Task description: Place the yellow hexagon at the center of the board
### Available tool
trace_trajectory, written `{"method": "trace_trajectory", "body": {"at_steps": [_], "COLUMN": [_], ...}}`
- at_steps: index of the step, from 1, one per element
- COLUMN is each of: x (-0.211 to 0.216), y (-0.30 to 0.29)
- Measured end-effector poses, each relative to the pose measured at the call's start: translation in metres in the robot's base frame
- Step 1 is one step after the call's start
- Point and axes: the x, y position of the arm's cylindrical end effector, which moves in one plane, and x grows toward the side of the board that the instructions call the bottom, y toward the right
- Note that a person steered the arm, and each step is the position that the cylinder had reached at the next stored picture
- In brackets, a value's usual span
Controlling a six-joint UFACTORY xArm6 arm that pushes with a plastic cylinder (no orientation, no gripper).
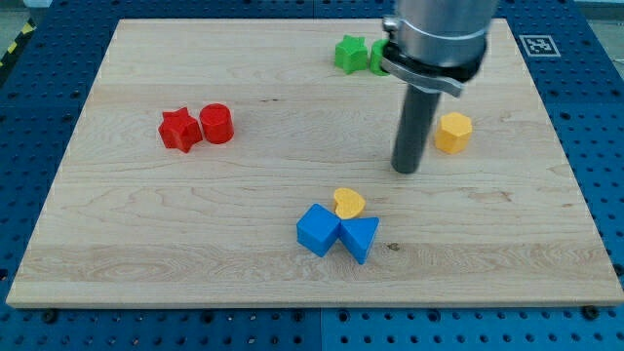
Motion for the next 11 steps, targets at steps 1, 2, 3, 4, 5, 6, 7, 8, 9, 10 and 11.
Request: {"method": "trace_trajectory", "body": {"at_steps": [1,2,3,4,5,6,7,8,9,10,11], "x": [0.007,-0.047,-0.061,-0.058,-0.058,-0.058,-0.058,-0.058,-0.041,-0.025,-0.025], "y": [0.072,0.13,0.091,0.059,0.029,0.0,-0.007,-0.006,0.025,0.023,-0.022]}}
